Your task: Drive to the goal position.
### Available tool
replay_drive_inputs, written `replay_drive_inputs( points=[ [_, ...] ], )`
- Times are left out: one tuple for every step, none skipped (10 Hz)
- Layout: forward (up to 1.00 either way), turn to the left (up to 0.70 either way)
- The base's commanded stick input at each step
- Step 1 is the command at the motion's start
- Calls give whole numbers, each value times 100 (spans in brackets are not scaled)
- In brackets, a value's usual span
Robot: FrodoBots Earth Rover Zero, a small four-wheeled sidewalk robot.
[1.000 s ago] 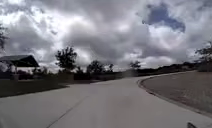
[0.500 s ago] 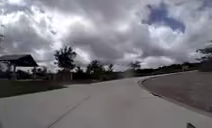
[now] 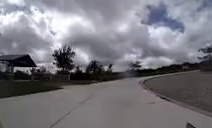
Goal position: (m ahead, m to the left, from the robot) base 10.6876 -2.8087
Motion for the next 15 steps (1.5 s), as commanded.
replay_drive_inputs(
  points=[
    [58, -9],
    [58, 1],
    [58, 1],
    [58, 1],
    [58, 1],
    [58, 1],
    [58, 1],
    [58, 1],
    [58, 1],
    [58, 1],
    [58, 1],
    [58, 1],
    [58, -7],
    [58, -8],
    [58, 1]
  ],
)
